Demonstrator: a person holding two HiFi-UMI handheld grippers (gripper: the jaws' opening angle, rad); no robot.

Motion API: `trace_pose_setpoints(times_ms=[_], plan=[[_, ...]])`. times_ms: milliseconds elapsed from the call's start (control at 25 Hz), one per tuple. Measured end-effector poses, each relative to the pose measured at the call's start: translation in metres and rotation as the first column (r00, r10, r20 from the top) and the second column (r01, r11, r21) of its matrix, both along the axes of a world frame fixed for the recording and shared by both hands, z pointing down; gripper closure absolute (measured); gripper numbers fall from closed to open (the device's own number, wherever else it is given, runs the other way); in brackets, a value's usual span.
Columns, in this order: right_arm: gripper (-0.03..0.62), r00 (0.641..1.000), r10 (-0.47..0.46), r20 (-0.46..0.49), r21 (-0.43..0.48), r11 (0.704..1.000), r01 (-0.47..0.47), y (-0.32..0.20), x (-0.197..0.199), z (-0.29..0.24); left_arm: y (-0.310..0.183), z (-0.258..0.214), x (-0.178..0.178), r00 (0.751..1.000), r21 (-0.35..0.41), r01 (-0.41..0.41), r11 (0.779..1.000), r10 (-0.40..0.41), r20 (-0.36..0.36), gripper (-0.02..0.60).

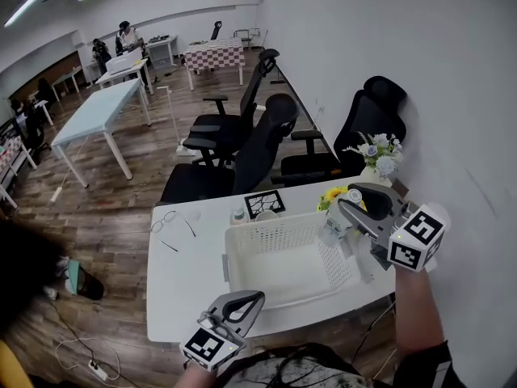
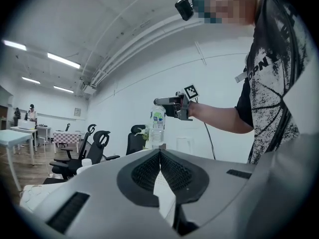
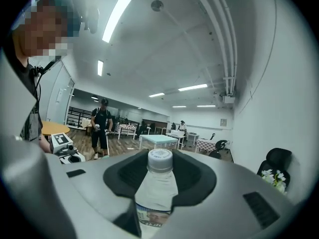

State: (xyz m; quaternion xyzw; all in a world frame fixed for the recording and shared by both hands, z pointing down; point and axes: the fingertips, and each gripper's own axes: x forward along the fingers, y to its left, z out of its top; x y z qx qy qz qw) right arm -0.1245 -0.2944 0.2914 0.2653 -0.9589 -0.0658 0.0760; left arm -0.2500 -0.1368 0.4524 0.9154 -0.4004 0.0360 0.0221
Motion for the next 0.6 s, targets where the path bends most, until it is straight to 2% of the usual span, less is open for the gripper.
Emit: trace_pose_setpoints(times_ms=[280, 600], plan=[[0.433, 0.995, 0.097, 0.016, 0.004, 0.995, -0.097, -0.010, 0.079, -0.005, -0.015, -0.003, 0.051, 0.998, -0.006, -0.056, 0.998, 0.056, 0.016, 0.571], [0.433, 0.978, 0.209, -0.001, -0.042, 0.977, -0.209, -0.013, 0.169, 0.027, -0.030, -0.007, 0.130, 0.989, -0.017, -0.145, 0.989, 0.145, 0.009, 0.571]])
